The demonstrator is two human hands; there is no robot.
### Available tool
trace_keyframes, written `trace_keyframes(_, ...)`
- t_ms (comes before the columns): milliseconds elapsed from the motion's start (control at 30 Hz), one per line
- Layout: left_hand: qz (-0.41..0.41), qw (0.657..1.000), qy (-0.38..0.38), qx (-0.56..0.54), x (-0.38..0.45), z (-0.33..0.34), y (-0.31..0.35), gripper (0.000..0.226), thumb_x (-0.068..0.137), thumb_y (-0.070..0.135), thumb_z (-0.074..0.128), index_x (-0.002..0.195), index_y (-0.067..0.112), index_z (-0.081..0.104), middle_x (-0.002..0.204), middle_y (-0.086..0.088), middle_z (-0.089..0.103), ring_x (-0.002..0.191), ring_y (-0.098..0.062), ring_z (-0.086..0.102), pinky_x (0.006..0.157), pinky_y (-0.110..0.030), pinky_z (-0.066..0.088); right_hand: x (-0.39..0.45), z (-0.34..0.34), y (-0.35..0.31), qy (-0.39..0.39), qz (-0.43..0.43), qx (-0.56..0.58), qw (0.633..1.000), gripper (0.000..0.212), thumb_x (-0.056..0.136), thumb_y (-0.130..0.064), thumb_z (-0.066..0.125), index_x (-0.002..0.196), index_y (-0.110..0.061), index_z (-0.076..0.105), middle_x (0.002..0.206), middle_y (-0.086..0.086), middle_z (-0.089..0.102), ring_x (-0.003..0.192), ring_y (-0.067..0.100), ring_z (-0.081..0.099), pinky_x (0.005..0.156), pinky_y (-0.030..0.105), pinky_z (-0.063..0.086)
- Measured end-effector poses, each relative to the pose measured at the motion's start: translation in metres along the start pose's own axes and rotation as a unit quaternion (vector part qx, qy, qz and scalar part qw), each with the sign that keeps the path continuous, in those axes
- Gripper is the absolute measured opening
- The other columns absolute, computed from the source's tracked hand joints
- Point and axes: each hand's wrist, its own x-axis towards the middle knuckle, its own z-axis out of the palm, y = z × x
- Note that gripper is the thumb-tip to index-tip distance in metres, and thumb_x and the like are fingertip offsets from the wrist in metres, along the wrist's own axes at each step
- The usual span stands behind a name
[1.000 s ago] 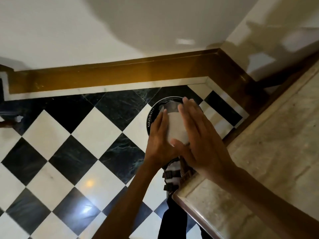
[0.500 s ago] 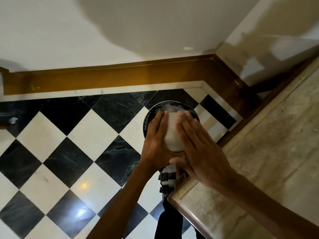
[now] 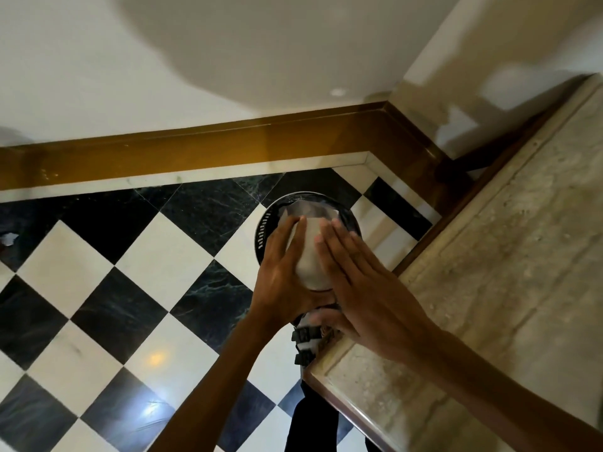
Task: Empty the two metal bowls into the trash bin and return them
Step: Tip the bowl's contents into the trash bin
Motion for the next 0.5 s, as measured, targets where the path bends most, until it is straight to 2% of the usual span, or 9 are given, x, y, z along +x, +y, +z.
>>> trace_keyframes(67, -0.001, 1.000, 0.013, -0.005, -0.002, -0.001, 0.001, 0.119, 0.062, 0.070, 0.079, 0.148, -0.003, 0.041, 0.156, -0.027, 0.038, 0.145, -0.040, 0.036, 0.116, -0.038, 0.033, -0.003, -0.004, 0.000, 0.046, 0.003, 0.002, 0.999, 0.098, 0.086, -0.074, 0.027, 0.152, -0.002, 0.017, 0.161, 0.020, 0.012, 0.151, 0.032, 0.009, 0.124, 0.044, 0.015)
trace_keyframes(167, 0.006, 1.000, 0.002, 0.016, 0.003, -0.003, 0.004, 0.121, 0.062, 0.074, 0.075, 0.150, -0.001, 0.040, 0.157, -0.025, 0.037, 0.145, -0.040, 0.035, 0.114, -0.050, 0.040, 0.000, 0.003, 0.005, -0.046, -0.027, -0.016, 0.998, 0.105, 0.085, -0.079, 0.029, 0.154, -0.003, 0.007, 0.163, 0.019, 0.008, 0.152, 0.032, 0.004, 0.121, 0.049, 0.021)
trace_keyframes(200, 0.010, 1.000, 0.002, 0.016, 0.004, -0.003, 0.006, 0.120, 0.063, 0.075, 0.072, 0.150, 0.000, 0.039, 0.157, -0.025, 0.037, 0.144, -0.040, 0.036, 0.113, -0.051, 0.041, 0.000, 0.003, 0.005, -0.049, -0.017, -0.009, 0.999, 0.105, 0.085, -0.079, 0.030, 0.154, -0.004, 0.007, 0.163, 0.019, 0.008, 0.152, 0.032, 0.005, 0.121, 0.049, 0.021)
trace_keyframes(300, 0.001, 0.999, 0.042, 0.001, 0.009, -0.003, 0.009, 0.114, 0.068, 0.075, 0.070, 0.147, -0.002, 0.040, 0.154, -0.028, 0.040, 0.142, -0.039, 0.038, 0.111, -0.046, 0.039, 0.000, -0.005, -0.003, 0.032, 0.011, 0.007, 0.999, 0.097, 0.087, -0.073, 0.027, 0.153, -0.004, 0.013, 0.161, 0.019, 0.010, 0.151, 0.033, 0.011, 0.124, 0.046, 0.016)
trace_keyframes(333, 0.001, 0.999, 0.044, 0.004, 0.012, -0.005, 0.010, 0.113, 0.069, 0.073, 0.070, 0.147, -0.003, 0.041, 0.154, -0.027, 0.040, 0.142, -0.038, 0.037, 0.111, -0.045, 0.039, 0.000, -0.004, -0.002, 0.030, 0.004, -0.001, 1.000, 0.097, 0.087, -0.074, 0.027, 0.153, -0.005, 0.012, 0.162, 0.018, 0.009, 0.151, 0.033, 0.009, 0.124, 0.047, 0.015)
trace_keyframes(433, 0.000, 1.000, 0.013, 0.020, 0.017, -0.005, 0.011, 0.116, 0.062, 0.068, 0.073, 0.150, 0.001, 0.040, 0.157, -0.021, 0.038, 0.144, -0.034, 0.033, 0.111, -0.046, 0.039, 0.001, 0.000, 0.007, -0.063, -0.014, -0.013, 0.998, 0.097, 0.089, -0.075, 0.023, 0.155, -0.007, 0.005, 0.164, 0.016, 0.009, 0.152, 0.030, 0.003, 0.121, 0.051, 0.018)
trace_keyframes(500, -0.049, 0.998, 0.008, -0.039, 0.013, -0.006, 0.013, 0.112, 0.061, 0.068, 0.077, 0.151, 0.010, 0.042, 0.157, -0.016, 0.038, 0.142, -0.031, 0.036, 0.109, -0.042, 0.042, -0.001, -0.004, 0.009, -0.037, 0.020, 0.049, 0.998, 0.089, 0.091, -0.072, 0.016, 0.155, -0.011, 0.005, 0.165, 0.012, 0.008, 0.152, 0.025, 0.002, 0.124, 0.048, 0.015)
